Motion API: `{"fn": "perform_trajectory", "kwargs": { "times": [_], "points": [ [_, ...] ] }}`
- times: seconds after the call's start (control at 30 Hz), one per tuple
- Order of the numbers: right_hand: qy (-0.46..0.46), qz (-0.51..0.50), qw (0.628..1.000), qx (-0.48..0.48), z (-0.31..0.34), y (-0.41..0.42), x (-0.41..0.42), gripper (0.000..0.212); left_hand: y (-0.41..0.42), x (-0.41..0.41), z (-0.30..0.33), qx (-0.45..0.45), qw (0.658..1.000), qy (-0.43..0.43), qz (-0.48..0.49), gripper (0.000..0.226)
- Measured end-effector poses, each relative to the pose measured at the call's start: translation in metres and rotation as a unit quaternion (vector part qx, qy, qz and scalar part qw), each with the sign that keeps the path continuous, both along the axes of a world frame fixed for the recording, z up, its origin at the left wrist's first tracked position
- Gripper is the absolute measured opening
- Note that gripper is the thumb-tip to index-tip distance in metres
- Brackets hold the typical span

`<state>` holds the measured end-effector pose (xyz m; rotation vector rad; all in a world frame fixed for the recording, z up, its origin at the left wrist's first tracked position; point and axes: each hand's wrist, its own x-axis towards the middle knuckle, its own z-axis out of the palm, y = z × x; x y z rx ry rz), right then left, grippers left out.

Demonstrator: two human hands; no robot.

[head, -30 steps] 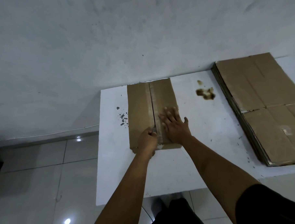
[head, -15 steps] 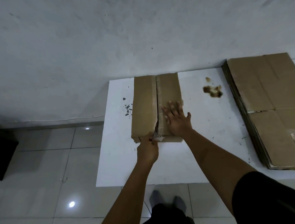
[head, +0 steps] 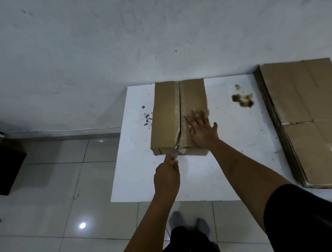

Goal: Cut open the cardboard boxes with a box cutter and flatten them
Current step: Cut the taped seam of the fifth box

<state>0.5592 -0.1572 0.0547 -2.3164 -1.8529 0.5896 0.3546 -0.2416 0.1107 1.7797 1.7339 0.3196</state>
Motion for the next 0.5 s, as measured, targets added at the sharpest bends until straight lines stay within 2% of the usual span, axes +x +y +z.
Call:
{"fn": "perform_trajectory", "kwargs": {
  "times": [0.17, 0.3, 0.5],
  "points": [
    [0.016, 0.015, 1.0, -0.016, 0.01, -0.001, 0.003, 0.052, 0.001, -0.011, -0.009, 0.019, 1.0, -0.006, -0.015, 0.03],
    [0.012, -0.017, 1.0, -0.016, 0.017, -0.028, -0.012, 0.055, 0.009, -0.018, -0.012, 0.003, 1.0, -0.009, -0.013, 0.034],
    [0.033, -0.052, 0.997, -0.041, 0.004, -0.056, -0.031, 0.069, 0.022, -0.013, -0.013, 0.003, 1.0, 0.009, -0.019, 0.034]
  ]
}}
